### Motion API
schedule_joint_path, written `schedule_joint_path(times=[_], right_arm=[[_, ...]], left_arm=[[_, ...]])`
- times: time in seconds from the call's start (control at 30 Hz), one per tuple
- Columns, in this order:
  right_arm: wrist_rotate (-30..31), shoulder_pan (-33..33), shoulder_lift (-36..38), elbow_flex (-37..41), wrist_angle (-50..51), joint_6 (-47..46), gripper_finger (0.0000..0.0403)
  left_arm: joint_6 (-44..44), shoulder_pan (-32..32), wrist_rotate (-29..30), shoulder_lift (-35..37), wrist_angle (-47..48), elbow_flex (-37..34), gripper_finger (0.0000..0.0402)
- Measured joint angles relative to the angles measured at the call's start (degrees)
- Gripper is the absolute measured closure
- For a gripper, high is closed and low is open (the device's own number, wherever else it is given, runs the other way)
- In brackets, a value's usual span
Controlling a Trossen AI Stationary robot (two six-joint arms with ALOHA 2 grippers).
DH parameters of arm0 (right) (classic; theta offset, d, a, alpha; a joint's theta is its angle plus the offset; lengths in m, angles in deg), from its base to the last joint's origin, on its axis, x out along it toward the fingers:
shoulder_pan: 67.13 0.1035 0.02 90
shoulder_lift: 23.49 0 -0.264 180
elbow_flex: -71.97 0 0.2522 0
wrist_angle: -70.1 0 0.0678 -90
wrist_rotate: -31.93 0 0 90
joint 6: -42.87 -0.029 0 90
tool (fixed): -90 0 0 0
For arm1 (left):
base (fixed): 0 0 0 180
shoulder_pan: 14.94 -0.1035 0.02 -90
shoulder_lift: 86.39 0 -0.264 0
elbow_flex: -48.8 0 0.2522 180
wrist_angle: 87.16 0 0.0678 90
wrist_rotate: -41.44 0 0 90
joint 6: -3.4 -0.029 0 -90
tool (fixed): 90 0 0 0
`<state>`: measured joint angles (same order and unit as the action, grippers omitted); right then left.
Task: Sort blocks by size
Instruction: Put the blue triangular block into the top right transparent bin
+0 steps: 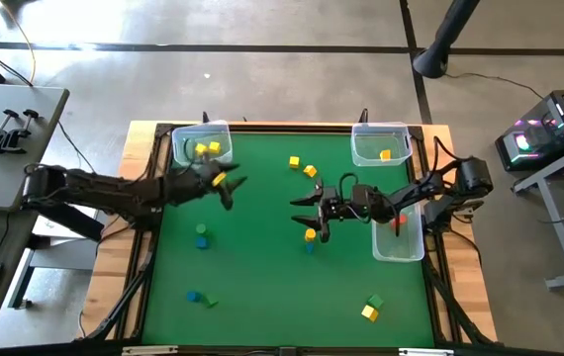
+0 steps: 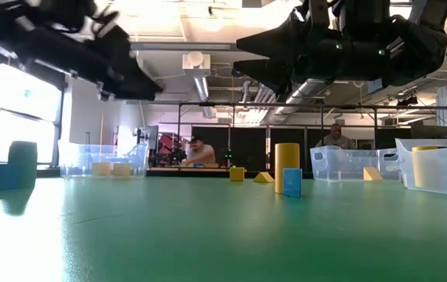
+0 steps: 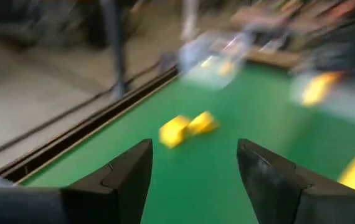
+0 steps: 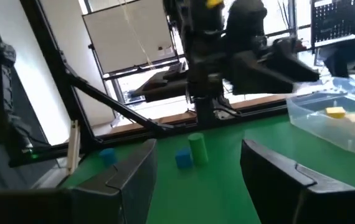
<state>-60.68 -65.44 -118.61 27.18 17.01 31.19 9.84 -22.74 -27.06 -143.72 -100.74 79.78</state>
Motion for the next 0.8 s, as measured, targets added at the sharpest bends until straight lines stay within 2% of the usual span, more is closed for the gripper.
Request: schedule_joint_path(times=[0.07, 0.17, 0.33, 0.43, 0.63, 0.8], right_arm=[[-3.39, 0.3, 0.0, 0.0, 0.26, 1.42, 0.0182], [-9.16, 1.31, 0.0, 0.0, 0.17, 1.72, 0.0182], [-8.83, 3.64, 1.03, 0.0, 3.21, 4.53, 0.0182], [-3.84, 5.27, 4.28, 0.0, 9.92, 5.64, 0.0182], [10.34, 7.49, 12.73, 0.02, 24.44, 8.29, 0.0182], [20.14, 9.49, 19.55, 0.0, 34.71, 9.08, 0.0182]], left_arm=[[-2.42, 3.54, -1.77, -0.44, -10.67, -3.69, 0.0184], [-4.48, 7.61, -3.33, -0.54, -20.33, -7.0, 0.0184], [-8.21, 11.58, -3.35, -0.55, -22.33, -7.68, 0.0184], [-9.88, 12.09, -3.42, -0.56, -22.36, -7.68, 0.0184], [-12.92, 10.86, -3.36, -0.56, -22.32, -7.68, 0.0184], [-11.14, 10.08, -3.33, -0.56, -22.24, -7.68, 0.0184]])
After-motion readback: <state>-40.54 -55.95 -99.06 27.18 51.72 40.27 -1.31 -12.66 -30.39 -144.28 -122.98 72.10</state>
